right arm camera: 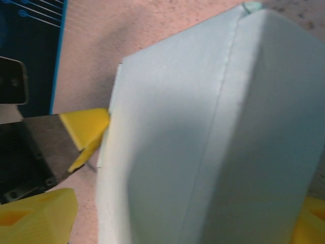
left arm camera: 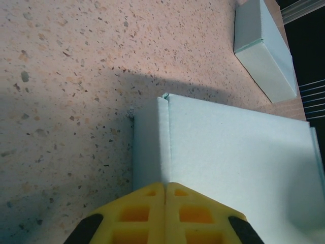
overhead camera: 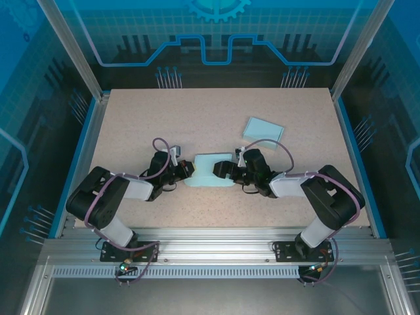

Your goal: Fold the paper box

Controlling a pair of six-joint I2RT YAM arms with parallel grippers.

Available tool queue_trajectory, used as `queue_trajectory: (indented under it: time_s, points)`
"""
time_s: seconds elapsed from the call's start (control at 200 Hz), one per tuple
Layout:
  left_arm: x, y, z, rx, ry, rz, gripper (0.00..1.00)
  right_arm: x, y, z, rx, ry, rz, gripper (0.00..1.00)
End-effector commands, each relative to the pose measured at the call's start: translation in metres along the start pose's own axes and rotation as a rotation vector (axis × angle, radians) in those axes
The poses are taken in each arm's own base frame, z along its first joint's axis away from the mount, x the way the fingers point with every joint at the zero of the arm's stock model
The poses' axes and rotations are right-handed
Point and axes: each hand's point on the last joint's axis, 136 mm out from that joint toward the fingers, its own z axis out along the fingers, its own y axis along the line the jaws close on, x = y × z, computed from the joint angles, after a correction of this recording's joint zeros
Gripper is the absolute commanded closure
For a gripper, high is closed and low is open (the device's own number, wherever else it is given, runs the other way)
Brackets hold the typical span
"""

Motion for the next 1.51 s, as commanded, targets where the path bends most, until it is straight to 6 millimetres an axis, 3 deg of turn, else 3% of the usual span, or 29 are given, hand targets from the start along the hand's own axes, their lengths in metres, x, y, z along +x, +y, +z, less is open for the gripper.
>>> queue_trajectory:
  time_s: [0.0, 0.18, 0.36, 0.595, 0.715, 0.8, 0.895, 0.971, 1.071, 1.191, 1.351, 1.501]
  points:
    - [0.04, 0.031, -0.004, -0.096, 0.131, -0.071, 0.93, -0.009, 0.029, -0.006, -0.123, -0.02, -0.046, 0.12]
    - [0.032, 0.021, -0.007, -0.065, 0.111, -0.069, 0.9, -0.01, 0.032, -0.015, -0.124, -0.038, -0.055, 0.26]
    - [0.02, 0.005, -0.013, -0.032, 0.082, -0.051, 0.87, -0.009, 0.024, -0.02, -0.081, -0.038, -0.032, 0.42]
    - [0.005, -0.015, -0.026, 0.008, 0.036, -0.018, 0.79, -0.009, 0.014, -0.023, -0.044, -0.029, 0.035, 0.54]
    - [-0.003, -0.024, -0.039, 0.021, -0.002, 0.032, 0.7, -0.01, 0.012, -0.03, -0.02, -0.029, 0.079, 0.54]
    - [-0.012, -0.033, -0.052, 0.035, -0.053, 0.104, 0.59, -0.012, 0.011, -0.04, 0.013, -0.026, 0.112, 0.57]
    - [-0.023, -0.051, -0.072, 0.091, -0.15, 0.25, 0.47, -0.012, 0.008, -0.052, 0.059, -0.018, 0.157, 0.61]
    - [-0.03, -0.077, -0.093, 0.174, -0.263, 0.421, 0.34, -0.014, 0.008, -0.063, 0.067, -0.021, 0.198, 0.64]
    - [-0.014, -0.112, -0.115, 0.296, -0.367, 0.706, 0.26, -0.016, 0.009, -0.075, 0.059, -0.014, 0.25, 0.67]
    - [0.033, -0.142, -0.128, 0.41, -0.403, 1.079, 0.2, -0.017, 0.015, -0.087, 0.059, 0.0, 0.291, 0.66]
    - [0.068, -0.153, -0.13, 0.437, -0.42, 1.366, 0.12, -0.014, 0.027, -0.096, 0.032, 0.031, 0.334, 0.66]
    - [0.078, -0.155, -0.115, 0.342, -0.409, 1.536, 0.11, -0.011, 0.037, -0.102, 0.008, 0.043, 0.359, 0.68]
